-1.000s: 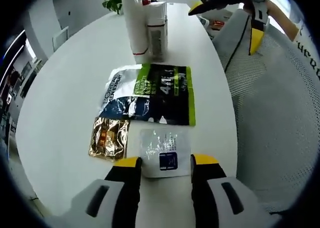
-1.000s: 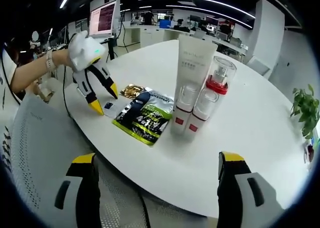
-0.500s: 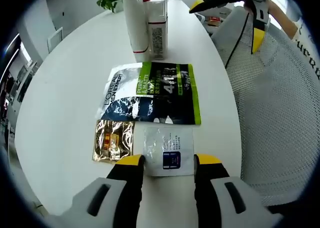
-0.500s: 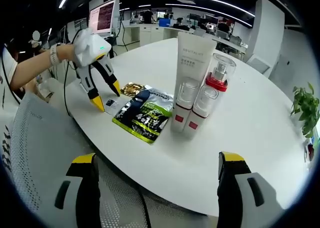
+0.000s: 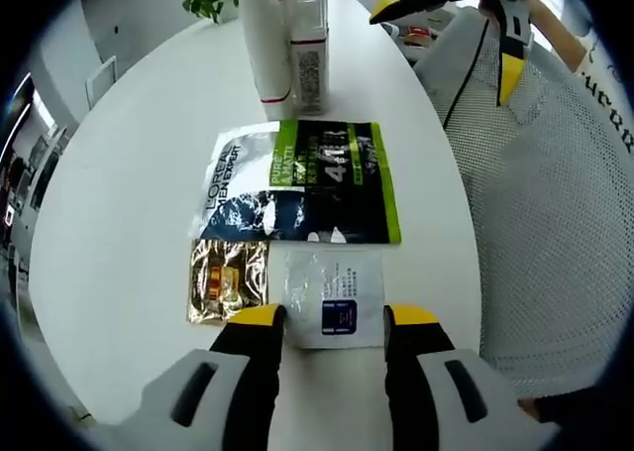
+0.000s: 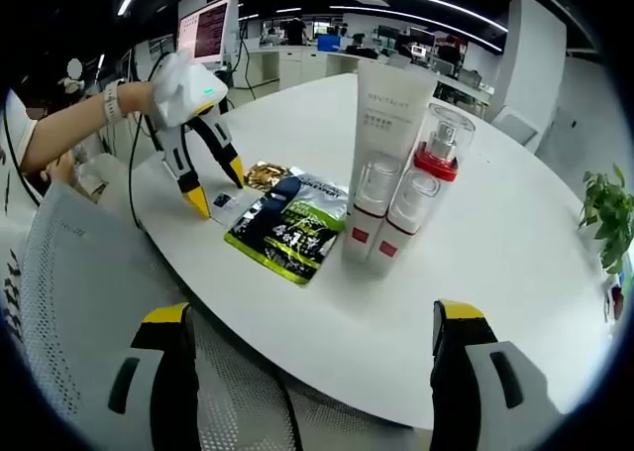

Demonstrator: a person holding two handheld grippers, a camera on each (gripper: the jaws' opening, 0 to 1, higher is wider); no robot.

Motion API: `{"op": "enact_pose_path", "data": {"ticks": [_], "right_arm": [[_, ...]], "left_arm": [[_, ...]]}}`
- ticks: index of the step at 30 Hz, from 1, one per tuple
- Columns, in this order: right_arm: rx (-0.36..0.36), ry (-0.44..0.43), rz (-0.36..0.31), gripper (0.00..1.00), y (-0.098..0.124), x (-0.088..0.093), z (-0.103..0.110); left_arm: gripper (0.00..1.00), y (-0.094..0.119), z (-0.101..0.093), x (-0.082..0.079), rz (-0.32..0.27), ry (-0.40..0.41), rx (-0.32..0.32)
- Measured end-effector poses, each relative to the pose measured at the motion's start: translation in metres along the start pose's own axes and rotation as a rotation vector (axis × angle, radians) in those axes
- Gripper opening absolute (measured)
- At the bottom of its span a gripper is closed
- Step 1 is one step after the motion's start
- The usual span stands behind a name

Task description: Arrange the skincare products in the storage area until every visible bottle or jar stands upright without overlapping.

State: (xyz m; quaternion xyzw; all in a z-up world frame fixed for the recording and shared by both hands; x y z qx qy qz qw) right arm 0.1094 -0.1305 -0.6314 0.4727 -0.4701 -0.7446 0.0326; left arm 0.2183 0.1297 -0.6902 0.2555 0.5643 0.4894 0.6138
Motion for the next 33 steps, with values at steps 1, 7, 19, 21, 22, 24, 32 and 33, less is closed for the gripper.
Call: {"op": "enact_pose_path", "data": {"ticks": [1, 7, 19, 21, 22, 24, 32, 33], "right_arm": [[0.0, 0.0, 0.0, 0.99, 0.0, 0.0, 0.0], [0.008, -0.001, -0.005, 0.99, 0.003, 0.0, -0.002], [0.019, 0.004, -0.016, 0.99, 0.007, -0.001, -0.002], [0.019, 0.008, -0.02, 0.99, 0.007, -0.002, -0.002], [0.018, 0.01, -0.022, 0.99, 0.008, -0.003, -0.002], [0.017, 0.014, -0.024, 0.99, 0.008, -0.004, -0.002], [-0.025, 0.024, -0.079, 0.99, 0.013, -0.017, -0.001], [-0.023, 0.031, -0.077, 1.0, 0.014, -0.018, -0.002]], "left_arm": [[0.44, 0.0, 0.001, 0.0, 0.001, 0.002, -0.001], [0.44, 0.0, 0.0, -0.001, 0.002, 0.006, -0.004], [0.5, 0.022, -0.003, -0.01, -0.059, 0.086, -0.081], [0.52, 0.028, -0.005, -0.011, -0.078, 0.125, -0.101], [0.54, 0.031, -0.007, -0.011, -0.085, 0.146, -0.106], [0.56, 0.037, -0.012, -0.01, -0.091, 0.151, -0.114], [0.68, 0.066, -0.024, -0.01, -0.158, 0.25, -0.207], [0.69, 0.069, -0.025, -0.009, -0.17, 0.257, -0.217]]}}
Point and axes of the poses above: the point that each gripper's makers call its tool centre point, and the gripper's own axes: y roughly backward along the fingers, z roughly to its left, x roughly out of its underside, the point moved 9 cm from there along y, roughly backward along the fingers, and after that the axes turned 14 degrees about -x, right-handed, at the moved point
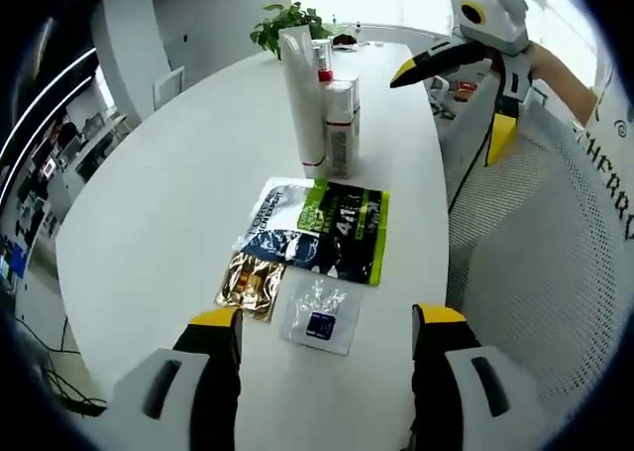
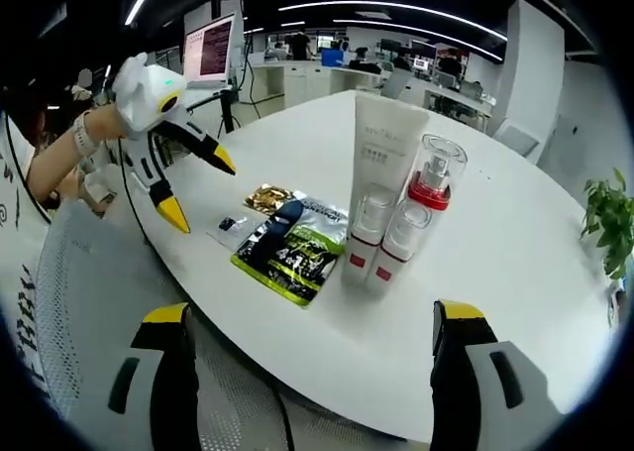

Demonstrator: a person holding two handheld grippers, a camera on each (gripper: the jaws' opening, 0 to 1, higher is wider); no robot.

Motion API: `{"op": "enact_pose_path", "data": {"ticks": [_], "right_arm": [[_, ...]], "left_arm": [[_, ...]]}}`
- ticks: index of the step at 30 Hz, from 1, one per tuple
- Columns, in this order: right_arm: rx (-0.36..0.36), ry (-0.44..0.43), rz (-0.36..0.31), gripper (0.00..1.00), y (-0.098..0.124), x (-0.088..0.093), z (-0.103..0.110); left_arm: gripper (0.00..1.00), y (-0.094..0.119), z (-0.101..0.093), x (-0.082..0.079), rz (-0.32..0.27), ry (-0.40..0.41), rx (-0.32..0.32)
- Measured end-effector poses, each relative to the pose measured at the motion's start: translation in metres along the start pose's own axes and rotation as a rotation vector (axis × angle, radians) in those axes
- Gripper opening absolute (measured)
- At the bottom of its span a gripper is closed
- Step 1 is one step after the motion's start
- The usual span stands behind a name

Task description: Arrange the skincare products in the storage area until every visible bottle or jar stands upright without overlapping.

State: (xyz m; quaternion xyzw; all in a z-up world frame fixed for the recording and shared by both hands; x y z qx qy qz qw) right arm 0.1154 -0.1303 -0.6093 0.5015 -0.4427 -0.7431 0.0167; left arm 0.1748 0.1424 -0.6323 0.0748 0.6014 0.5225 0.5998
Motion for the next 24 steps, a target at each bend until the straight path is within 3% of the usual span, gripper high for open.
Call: {"op": "enact_pose_path", "data": {"ticks": [7, 11, 14, 19, 24], "right_arm": [[0.0, 0.027, -0.033, 1.0, 0.01, -0.01, -0.001], [-0.006, 0.024, -0.056, 1.0, 0.012, -0.011, -0.001], [-0.012, 0.023, -0.054, 1.0, 0.011, -0.008, -0.004], [-0.013, 0.016, -0.069, 1.0, 0.013, -0.008, -0.001], [-0.013, 0.0, -0.085, 1.0, 0.014, -0.007, -0.001]], "left_arm": [[0.84, 0.02, -0.005, -0.001, -0.036, 0.081, -0.085], [0.9, 0.036, -0.014, -0.006, -0.102, 0.214, -0.093], [0.91, 0.037, -0.016, -0.002, -0.107, 0.213, -0.125], [0.96, 0.046, -0.015, 0.002, -0.124, 0.249, -0.235], [0.99, 0.053, -0.017, 0.005, -0.137, 0.294, -0.274]]}}
Point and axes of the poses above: the point that each gripper's makers call its tool centre point, and the gripper's own axes: y roughly backward along the fingers, z roughly to its left, x roughly out of its underside, the point moved 9 cm from there along y, roughly backward along the fingers, and after that the axes turned 14 degrees about -x, right-handed, at the moved point
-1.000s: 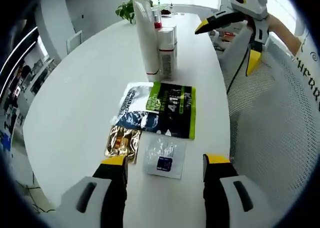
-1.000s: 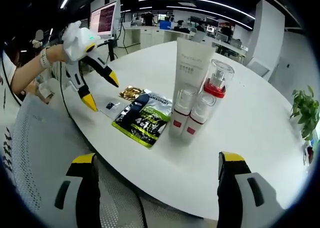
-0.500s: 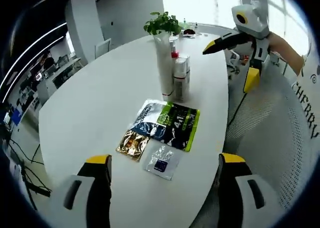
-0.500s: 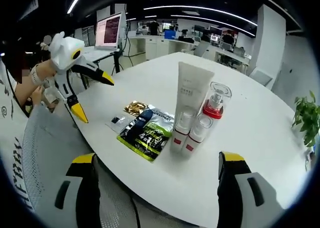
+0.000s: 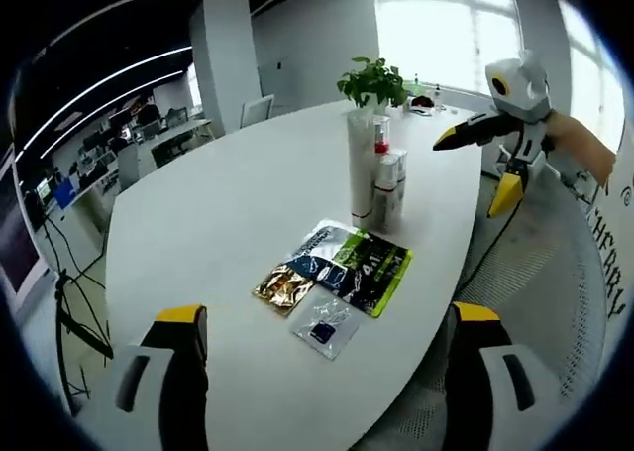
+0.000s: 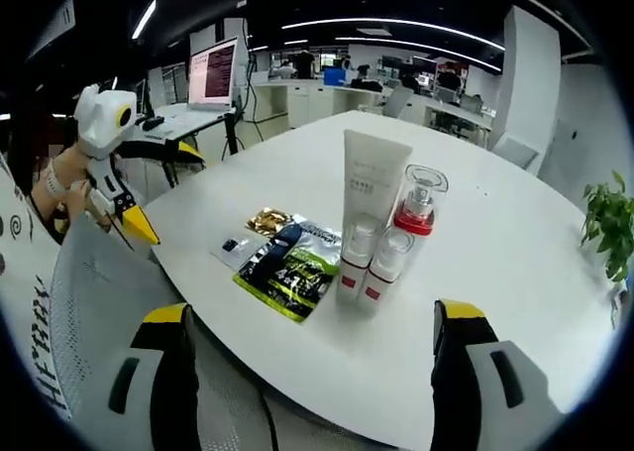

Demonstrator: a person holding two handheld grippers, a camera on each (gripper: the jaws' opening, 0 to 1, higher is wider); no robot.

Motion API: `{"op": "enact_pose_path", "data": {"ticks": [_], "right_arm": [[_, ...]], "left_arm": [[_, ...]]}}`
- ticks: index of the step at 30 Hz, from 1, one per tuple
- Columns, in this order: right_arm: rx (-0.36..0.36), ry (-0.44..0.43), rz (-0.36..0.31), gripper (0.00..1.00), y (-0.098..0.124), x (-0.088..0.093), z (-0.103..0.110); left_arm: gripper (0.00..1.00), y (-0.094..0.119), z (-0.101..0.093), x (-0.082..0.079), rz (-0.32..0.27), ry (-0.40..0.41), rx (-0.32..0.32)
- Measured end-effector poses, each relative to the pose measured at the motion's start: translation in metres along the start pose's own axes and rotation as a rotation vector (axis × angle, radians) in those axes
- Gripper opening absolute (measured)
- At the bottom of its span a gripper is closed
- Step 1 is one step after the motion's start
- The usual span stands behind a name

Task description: Arrange the skincare products in the storage area until every visible bottle or jar stands upright without overlapping.

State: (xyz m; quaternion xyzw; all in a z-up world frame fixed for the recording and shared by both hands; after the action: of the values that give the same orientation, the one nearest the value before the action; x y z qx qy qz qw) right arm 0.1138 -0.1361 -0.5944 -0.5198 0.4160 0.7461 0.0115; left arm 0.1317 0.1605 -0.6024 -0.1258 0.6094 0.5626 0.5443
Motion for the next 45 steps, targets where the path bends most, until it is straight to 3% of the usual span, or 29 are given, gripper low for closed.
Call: {"op": "enact_pose_path", "data": {"ticks": [6, 14, 28, 45], "right_arm": [[0.0, -0.013, -0.021, 1.0, 0.002, 0.0, -0.002], [0.007, -0.013, -0.037, 1.0, 0.005, 0.002, -0.005], [0.007, -0.012, -0.036, 1.0, 0.006, 0.005, -0.002], [-0.014, -0.002, -0.037, 1.0, 0.002, 0.002, 0.003]], "left_arm": [[0.99, 0.008, -0.004, 0.004, -0.002, 0.057, -0.029], [0.99, 0.012, -0.01, 0.003, -0.002, 0.049, -0.109], [0.99, 0.023, -0.018, 0.007, -0.028, 0.111, -0.134], [0.99, 0.028, -0.018, 0.008, -0.04, 0.12, -0.132]]}}
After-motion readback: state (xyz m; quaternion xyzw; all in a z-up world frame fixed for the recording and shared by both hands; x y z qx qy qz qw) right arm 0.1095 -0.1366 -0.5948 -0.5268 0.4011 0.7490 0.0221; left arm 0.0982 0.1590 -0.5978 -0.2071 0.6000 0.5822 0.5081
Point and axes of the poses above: the point that each gripper's makers call its tool centre point, and the gripper's own axes: y roughly backward along the fingers, z roughly to its left, x roughly out of its underside, the point moved 9 cm from there along y, roughly backward along the fingers, and after that the axes turned 14 degrees about -x, right-handed, at the moved point
